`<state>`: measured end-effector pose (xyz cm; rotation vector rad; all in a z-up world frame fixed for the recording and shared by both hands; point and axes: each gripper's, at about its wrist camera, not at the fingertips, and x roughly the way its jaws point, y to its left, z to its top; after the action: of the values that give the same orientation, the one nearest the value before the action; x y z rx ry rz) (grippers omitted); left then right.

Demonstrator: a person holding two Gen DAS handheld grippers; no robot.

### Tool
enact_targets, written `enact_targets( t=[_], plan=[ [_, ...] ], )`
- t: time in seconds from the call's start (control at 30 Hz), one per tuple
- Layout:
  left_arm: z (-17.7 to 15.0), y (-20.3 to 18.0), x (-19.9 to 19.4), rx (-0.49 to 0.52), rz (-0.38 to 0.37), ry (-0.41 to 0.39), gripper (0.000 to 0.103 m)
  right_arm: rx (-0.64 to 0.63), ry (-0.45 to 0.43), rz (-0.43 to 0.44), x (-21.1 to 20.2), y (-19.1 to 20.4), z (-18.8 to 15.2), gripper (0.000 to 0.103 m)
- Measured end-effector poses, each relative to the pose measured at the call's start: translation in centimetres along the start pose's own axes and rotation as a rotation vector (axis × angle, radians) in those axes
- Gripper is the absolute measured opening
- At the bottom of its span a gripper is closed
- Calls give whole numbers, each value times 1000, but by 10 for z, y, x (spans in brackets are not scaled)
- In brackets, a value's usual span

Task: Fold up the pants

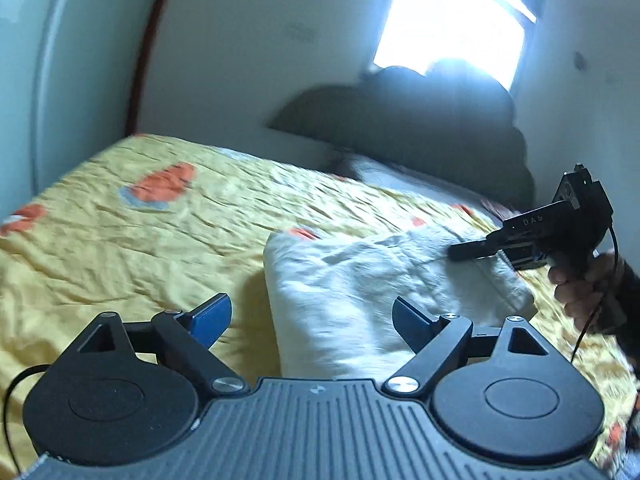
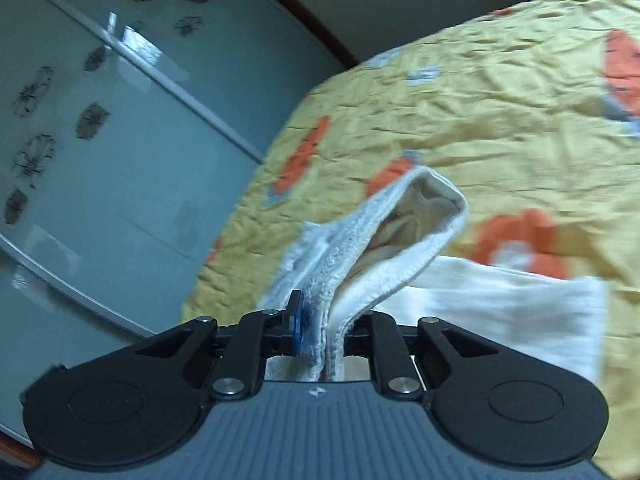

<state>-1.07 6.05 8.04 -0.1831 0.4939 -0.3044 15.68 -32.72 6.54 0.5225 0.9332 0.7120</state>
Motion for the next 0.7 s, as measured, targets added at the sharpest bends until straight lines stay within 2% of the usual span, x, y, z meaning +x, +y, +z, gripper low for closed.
enact_targets(
  t=[0.1, 0.17, 0.23, 0.27, 0.3, 0.33, 0.37, 0.4, 0.47, 0.53, 0.63, 0.7],
  plan=[
    [-6, -20, 29, 18, -96, 64, 89, 32, 39, -66, -4, -36, -11, 14],
    [-10, -34, 52, 16, -175, 115, 89, 79, 52, -112, 9, -60, -21, 16],
    [-19, -46, 83, 35, -248, 198, 90, 132, 39, -117, 17, -78, -34, 19],
    [-28, -51, 101, 41, -266, 273, 90, 174, 21, -92, 14, -85, -40, 21],
    [-36, -53, 116, 42, -250, 335, 89, 216, -2, -61, 10, -91, -44, 23],
    [-42, -54, 122, 56, -237, 324, 89, 250, -21, -37, 6, -96, -47, 24],
    [-44, -54, 122, 71, -233, 300, 90, 276, -44, -39, -1, -99, -49, 28],
    [-43, -54, 122, 73, -233, 310, 89, 288, -69, -57, -10, -100, -52, 29],
    [-32, -53, 114, 36, -236, 328, 87, 313, -144, -95, -36, -102, -57, 29],
    [-13, -46, 104, -6, -266, 291, 90, 303, -214, -116, -58, -97, -63, 32],
    [24, -37, 109, -24, -268, 203, 91, 295, -230, -11, -69, -83, -71, 33],
    [45, -36, 131, -21, -239, 168, 92, 273, -214, 34, -58, -68, -72, 33]
  ],
)
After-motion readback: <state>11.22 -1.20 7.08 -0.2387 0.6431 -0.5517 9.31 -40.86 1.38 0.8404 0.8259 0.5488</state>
